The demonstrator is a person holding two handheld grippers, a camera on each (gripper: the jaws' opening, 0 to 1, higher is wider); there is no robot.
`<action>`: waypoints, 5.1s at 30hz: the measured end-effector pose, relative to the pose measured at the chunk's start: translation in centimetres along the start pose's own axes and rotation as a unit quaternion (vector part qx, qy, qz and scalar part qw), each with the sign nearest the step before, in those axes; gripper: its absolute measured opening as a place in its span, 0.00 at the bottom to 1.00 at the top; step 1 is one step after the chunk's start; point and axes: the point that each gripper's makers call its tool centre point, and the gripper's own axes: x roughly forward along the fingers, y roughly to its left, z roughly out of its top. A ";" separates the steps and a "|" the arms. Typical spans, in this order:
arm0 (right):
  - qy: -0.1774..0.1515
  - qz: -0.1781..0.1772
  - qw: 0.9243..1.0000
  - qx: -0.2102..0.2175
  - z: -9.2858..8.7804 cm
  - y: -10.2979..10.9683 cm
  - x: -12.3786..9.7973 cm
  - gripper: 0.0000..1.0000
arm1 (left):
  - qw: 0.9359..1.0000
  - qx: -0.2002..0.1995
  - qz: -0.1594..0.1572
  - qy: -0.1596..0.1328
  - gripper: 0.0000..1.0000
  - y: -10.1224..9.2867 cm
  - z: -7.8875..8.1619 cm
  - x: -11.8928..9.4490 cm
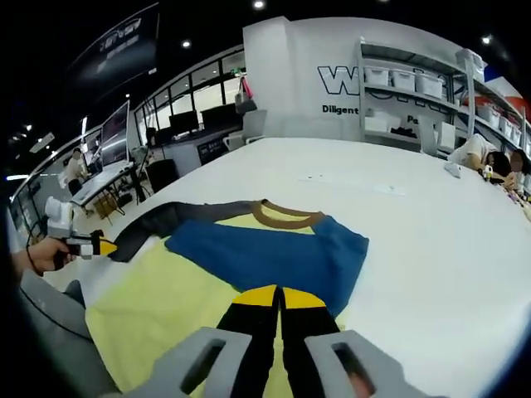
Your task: Fold the garment on the visible template until the final outline fits inside the template.
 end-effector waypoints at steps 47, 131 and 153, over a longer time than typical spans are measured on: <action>-0.014 0.008 1.000 -0.020 -0.1 0.4 0.0 0.00 | 0.989 -0.035 0.070 -0.125 0.00 7.9 10.6 -3.3; -0.030 0.005 0.999 -0.029 0.6 0.9 0.1 0.00 | 0.896 -0.298 -0.236 -0.230 0.00 -6.3 22.0 -2.3; -0.038 0.002 0.999 -0.024 1.2 0.6 0.1 0.00 | 0.885 -0.273 -0.330 -0.181 0.00 -15.2 23.9 -1.2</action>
